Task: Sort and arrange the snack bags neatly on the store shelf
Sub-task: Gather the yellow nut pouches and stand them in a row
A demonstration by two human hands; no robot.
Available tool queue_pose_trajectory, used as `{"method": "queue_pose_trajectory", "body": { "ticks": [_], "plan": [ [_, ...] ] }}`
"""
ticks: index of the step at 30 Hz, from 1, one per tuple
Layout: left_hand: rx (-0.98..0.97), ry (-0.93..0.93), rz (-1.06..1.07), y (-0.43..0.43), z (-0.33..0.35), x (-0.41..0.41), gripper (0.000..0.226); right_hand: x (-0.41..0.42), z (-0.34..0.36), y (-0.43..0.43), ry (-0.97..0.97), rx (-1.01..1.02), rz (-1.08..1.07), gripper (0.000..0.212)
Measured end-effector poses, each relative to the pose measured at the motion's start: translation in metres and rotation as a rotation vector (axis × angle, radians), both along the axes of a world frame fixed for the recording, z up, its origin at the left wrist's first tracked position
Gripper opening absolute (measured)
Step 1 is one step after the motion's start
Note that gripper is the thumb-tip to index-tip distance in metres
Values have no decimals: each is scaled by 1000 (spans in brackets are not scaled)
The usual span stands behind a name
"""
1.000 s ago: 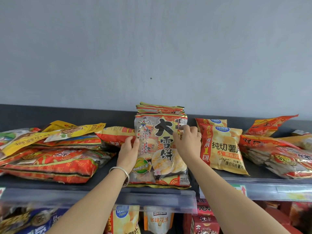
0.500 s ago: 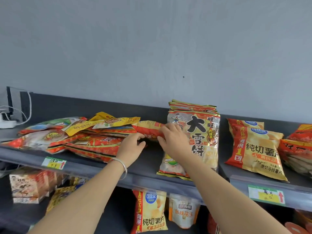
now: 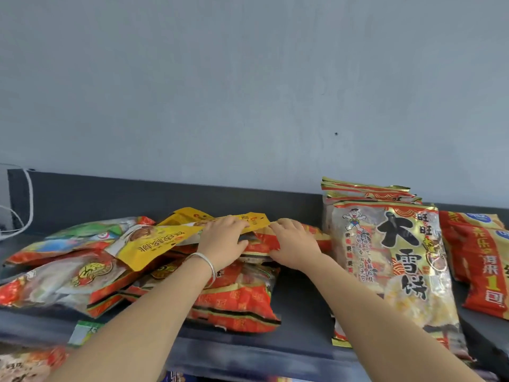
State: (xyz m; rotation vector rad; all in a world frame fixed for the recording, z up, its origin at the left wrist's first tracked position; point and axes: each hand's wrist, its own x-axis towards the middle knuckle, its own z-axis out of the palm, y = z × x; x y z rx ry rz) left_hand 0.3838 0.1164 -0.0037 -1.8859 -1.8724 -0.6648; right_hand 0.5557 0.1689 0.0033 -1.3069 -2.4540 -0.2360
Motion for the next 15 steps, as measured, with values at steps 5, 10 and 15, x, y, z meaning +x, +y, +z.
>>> {"method": "queue_pose_trajectory", "body": {
  "ticks": [5,10,15],
  "plan": [
    [-42,163,95,22,3,-12,43,-26,13,15,65,18,61,50],
    [-67,185,162,27,20,-19,27,-59,25,28,551,-446,113,43],
    [-102,250,173,19,37,-28,17,-82,34,41,729,-456,-89,41]
  ]
}}
